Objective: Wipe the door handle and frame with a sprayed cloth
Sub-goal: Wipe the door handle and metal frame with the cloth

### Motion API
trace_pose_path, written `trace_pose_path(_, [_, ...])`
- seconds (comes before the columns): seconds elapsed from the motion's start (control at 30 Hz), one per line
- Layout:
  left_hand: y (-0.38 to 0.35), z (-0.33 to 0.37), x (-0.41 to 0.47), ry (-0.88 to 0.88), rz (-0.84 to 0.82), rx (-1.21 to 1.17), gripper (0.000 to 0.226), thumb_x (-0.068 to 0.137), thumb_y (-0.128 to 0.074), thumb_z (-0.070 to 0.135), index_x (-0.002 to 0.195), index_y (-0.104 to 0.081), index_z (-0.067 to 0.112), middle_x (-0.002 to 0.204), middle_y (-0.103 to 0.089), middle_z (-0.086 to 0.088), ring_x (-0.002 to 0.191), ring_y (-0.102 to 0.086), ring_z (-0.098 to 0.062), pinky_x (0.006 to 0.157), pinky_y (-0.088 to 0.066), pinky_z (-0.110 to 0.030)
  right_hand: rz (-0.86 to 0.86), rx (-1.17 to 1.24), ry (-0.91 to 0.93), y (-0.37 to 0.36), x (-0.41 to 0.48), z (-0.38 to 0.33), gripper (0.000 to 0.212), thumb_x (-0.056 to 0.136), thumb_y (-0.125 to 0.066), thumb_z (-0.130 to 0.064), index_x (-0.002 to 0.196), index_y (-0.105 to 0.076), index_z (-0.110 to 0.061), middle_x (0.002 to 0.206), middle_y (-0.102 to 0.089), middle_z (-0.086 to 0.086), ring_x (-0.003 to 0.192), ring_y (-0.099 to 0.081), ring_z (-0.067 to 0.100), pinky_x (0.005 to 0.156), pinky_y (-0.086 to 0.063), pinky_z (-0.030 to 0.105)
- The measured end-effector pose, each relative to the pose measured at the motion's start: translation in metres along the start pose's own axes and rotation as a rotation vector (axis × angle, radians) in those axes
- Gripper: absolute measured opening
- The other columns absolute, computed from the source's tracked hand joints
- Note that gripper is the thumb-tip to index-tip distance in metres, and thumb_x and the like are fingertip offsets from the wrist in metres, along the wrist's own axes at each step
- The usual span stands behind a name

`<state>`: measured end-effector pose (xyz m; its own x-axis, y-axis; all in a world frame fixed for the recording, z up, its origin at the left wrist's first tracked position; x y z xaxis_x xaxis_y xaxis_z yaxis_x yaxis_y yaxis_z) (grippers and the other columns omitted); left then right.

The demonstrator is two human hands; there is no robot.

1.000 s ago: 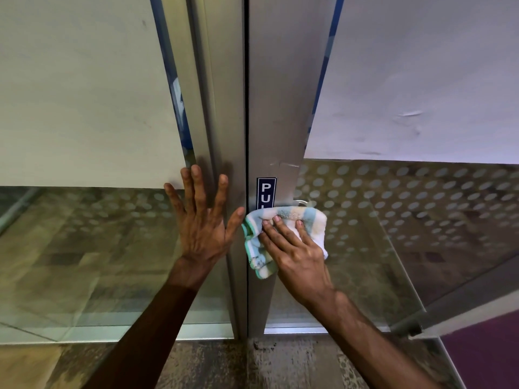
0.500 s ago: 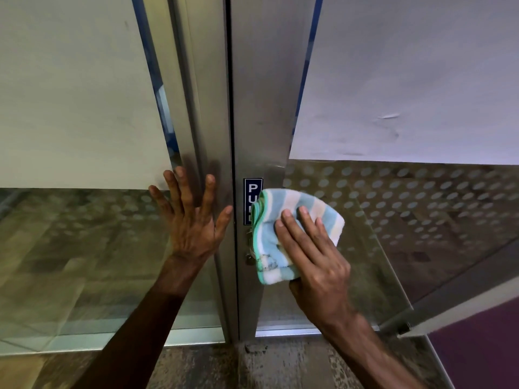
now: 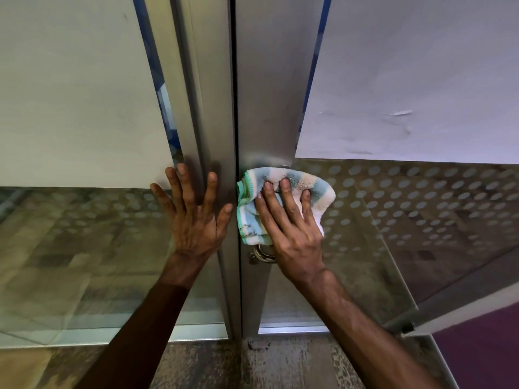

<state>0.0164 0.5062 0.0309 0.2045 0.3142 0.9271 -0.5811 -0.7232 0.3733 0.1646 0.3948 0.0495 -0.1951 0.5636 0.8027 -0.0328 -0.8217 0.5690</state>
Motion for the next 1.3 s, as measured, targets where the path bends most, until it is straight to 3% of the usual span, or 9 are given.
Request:
trace_pose_path(0.4, [0.002, 0.0, 0.004, 0.002, -0.049, 0.035, 0.075, 0.107, -0.027, 0.061, 0.166, 0.012, 0.034, 0.172, 0.032, -0.001, 0.16, 0.026, -0.027, 0.127, 0.017, -0.058, -0.306, 0.025, 0.056, -0.012, -0.025, -0.015, 0.053, 0.09, -0.041, -0.004, 0.139, -0.062, -0.007, 0.149, -0.055, 0.011, 0.14, -0.05, 0.034, 0.104, -0.047, 0.064])
trace_pose_path(0.6, [0.007, 0.003, 0.004, 0.002, -0.06, 0.023, 0.076, 0.107, -0.029, 0.06, 0.165, 0.013, 0.035, 0.171, 0.033, 0.001, 0.16, 0.026, -0.026, 0.127, 0.016, -0.058, -0.598, 0.136, 0.0, -0.018, -0.028, -0.014, 0.06, 0.075, -0.077, -0.006, 0.133, -0.068, -0.011, 0.143, -0.062, 0.006, 0.136, -0.056, 0.028, 0.105, -0.048, 0.063])
trace_pose_path(0.67, [0.008, 0.002, 0.003, 0.012, -0.073, 0.02, 0.076, 0.107, -0.029, 0.061, 0.165, 0.014, 0.036, 0.171, 0.034, 0.001, 0.16, 0.026, -0.026, 0.127, 0.015, -0.058, -0.698, 0.205, -0.077, -0.02, -0.025, -0.013, 0.06, 0.075, -0.08, -0.009, 0.134, -0.068, -0.016, 0.143, -0.062, 0.003, 0.137, -0.056, 0.025, 0.109, -0.046, 0.059])
trace_pose_path(0.73, [0.01, 0.002, 0.003, 0.02, -0.087, 0.02, 0.076, 0.107, -0.028, 0.061, 0.165, 0.015, 0.036, 0.171, 0.034, 0.002, 0.16, 0.026, -0.025, 0.127, 0.015, -0.058, -0.765, 0.252, -0.129, -0.017, -0.018, -0.011, 0.051, 0.08, -0.076, -0.012, 0.129, -0.069, -0.024, 0.14, -0.065, -0.002, 0.132, -0.059, 0.022, 0.101, -0.051, 0.047])
trace_pose_path(0.83, [0.013, 0.003, 0.003, 0.027, -0.098, 0.017, 0.077, 0.107, -0.03, 0.061, 0.165, 0.015, 0.036, 0.171, 0.034, 0.002, 0.16, 0.026, -0.025, 0.127, 0.014, -0.058, -0.768, 0.356, -0.181, 0.003, -0.006, 0.0, 0.043, 0.078, -0.068, -0.012, 0.116, -0.073, -0.031, 0.122, -0.073, -0.008, 0.113, -0.068, 0.021, 0.081, -0.055, 0.038])
trace_pose_path(0.97, [0.015, 0.004, 0.003, 0.037, -0.094, 0.0, 0.077, 0.108, -0.03, 0.062, 0.165, 0.015, 0.037, 0.171, 0.034, 0.002, 0.16, 0.025, -0.025, 0.127, 0.013, -0.058, -0.602, 0.459, -0.298, 0.051, -0.007, 0.029, 0.054, 0.073, -0.066, -0.01, 0.123, -0.07, -0.03, 0.129, -0.07, -0.006, 0.112, -0.069, 0.024, 0.086, -0.06, 0.045])
trace_pose_path(1.07, [0.015, 0.006, 0.004, 0.041, -0.103, 0.008, 0.077, 0.107, -0.028, 0.064, 0.164, 0.017, 0.037, 0.17, 0.036, 0.003, 0.159, 0.027, -0.024, 0.127, 0.015, -0.056, -0.435, 0.531, -0.488, 0.085, -0.02, 0.064, 0.072, 0.067, -0.059, 0.001, 0.135, -0.064, -0.021, 0.13, -0.069, 0.003, 0.106, -0.07, 0.024, 0.087, -0.058, 0.036])
trace_pose_path(1.17, [0.016, 0.006, 0.004, 0.035, -0.112, 0.006, 0.078, 0.107, -0.028, 0.065, 0.164, 0.017, 0.037, 0.169, 0.037, 0.003, 0.159, 0.027, -0.023, 0.127, 0.016, -0.055, -0.458, 0.469, -0.549, 0.092, -0.034, 0.079, 0.077, 0.064, -0.066, 0.013, 0.134, -0.067, -0.019, 0.132, -0.069, 0.005, 0.112, -0.07, 0.028, 0.091, -0.057, 0.043])
trace_pose_path(1.3, [0.014, 0.006, -0.001, 0.043, -0.139, -0.01, 0.077, 0.108, -0.027, 0.064, 0.164, 0.016, 0.036, 0.17, 0.037, 0.002, 0.159, 0.027, -0.024, 0.127, 0.013, -0.058, -0.604, 0.192, -0.266, 0.067, -0.045, 0.041, 0.084, 0.057, -0.084, 0.011, 0.132, -0.069, -0.023, 0.135, -0.067, 0.011, 0.127, -0.063, 0.036, 0.105, -0.043, 0.07])
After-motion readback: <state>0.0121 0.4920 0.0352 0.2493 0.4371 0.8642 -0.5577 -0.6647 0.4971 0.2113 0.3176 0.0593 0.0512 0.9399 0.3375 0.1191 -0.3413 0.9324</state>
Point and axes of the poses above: each hand's wrist, its own x-axis towards the middle knuckle, its own y-axis out of the back of the hand, z = x × y, the point moved 7 cm from there along x, towards the middle knuckle
